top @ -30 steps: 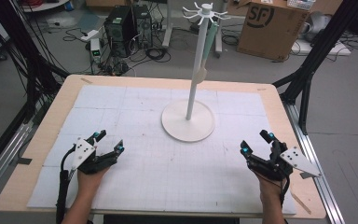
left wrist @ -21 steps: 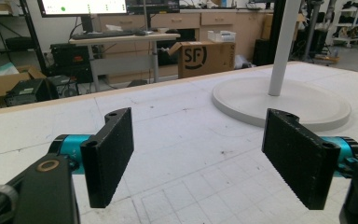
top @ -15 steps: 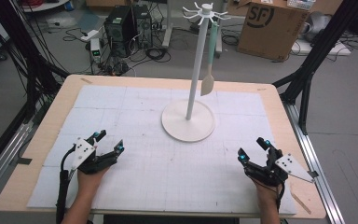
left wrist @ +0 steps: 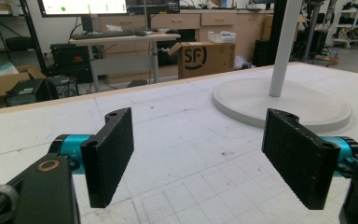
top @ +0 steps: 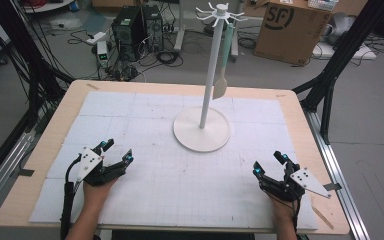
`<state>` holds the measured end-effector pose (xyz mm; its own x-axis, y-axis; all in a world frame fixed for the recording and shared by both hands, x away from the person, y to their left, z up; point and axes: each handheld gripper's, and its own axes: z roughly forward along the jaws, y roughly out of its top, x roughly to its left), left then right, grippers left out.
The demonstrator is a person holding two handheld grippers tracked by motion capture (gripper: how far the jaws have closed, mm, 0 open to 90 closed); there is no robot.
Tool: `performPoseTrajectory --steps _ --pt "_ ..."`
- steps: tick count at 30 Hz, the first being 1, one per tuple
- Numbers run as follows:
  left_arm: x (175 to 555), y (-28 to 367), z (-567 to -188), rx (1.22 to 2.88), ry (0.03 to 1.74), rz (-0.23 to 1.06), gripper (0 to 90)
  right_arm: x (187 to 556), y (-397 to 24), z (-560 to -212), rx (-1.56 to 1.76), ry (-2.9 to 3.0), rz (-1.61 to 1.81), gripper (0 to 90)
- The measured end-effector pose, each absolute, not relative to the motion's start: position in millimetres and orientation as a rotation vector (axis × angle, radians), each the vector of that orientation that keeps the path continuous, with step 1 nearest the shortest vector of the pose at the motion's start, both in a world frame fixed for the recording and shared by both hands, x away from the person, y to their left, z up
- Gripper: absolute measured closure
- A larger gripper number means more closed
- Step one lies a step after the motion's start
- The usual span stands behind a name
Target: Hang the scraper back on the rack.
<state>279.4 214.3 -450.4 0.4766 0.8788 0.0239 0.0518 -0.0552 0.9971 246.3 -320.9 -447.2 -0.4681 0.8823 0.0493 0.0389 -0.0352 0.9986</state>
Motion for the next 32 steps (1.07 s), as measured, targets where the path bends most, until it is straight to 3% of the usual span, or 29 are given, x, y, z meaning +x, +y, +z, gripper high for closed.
performPoseTrajectory --steps 32 --pt "278.6 214.4 -450.4 1.486 0.854 0.824 25.3 248.8 -320.8 -448.2 0.989 1.583 1.602 16.2"
